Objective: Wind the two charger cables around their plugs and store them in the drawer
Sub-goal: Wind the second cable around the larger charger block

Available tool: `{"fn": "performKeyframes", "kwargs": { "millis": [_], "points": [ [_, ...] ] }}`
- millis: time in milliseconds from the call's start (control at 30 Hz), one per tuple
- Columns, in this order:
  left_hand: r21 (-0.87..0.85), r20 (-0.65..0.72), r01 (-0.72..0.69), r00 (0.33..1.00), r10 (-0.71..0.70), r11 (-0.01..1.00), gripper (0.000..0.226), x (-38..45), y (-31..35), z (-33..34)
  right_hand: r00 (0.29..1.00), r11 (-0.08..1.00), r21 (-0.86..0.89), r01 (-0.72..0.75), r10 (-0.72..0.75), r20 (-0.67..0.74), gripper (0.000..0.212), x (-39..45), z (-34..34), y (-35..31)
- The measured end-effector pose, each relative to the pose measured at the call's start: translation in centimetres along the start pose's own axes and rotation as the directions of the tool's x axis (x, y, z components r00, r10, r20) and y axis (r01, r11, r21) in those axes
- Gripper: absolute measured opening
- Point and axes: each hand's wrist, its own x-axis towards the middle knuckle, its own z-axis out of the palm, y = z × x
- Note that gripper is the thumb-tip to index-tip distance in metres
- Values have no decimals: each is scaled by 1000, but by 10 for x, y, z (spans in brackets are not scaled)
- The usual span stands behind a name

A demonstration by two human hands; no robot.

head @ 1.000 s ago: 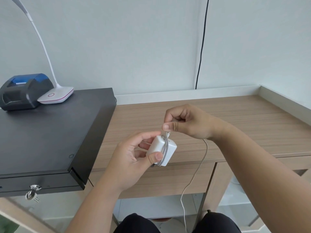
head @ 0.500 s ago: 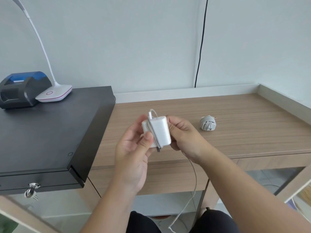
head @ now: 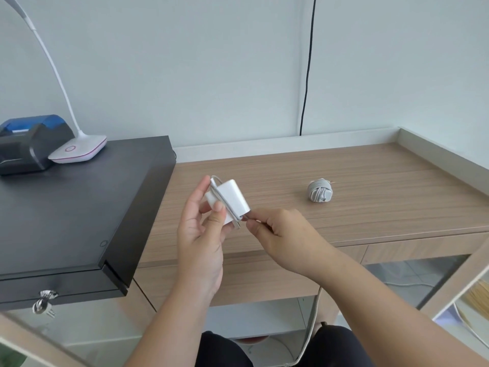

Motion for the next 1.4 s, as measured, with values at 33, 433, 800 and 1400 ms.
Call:
{"fn": "performKeyframes", "kwargs": {
  "millis": [33, 433, 800, 1400],
  "points": [
    [12, 2, -8, 1000, 8, 1000, 46, 0, -1, 0, 1000, 1000, -4, 0, 0, -8, 19, -1, -1, 0],
    [90, 41, -67, 997, 63, 994, 42, 1, 0, 5, 992, 999, 28, 25, -21, -126, 28, -5, 2, 1],
    [-15, -19, 26, 999, -26, 1000, 40, 0, -4, 2, 982, 970, 242, -6, 52, -181, 35, -4, -2, 6],
    [221, -89, -113, 987, 135, 969, 50, 1, -10, -4, 993, 989, -99, 106, -111, -50, 25, -9, -7, -8]
  ]
}}
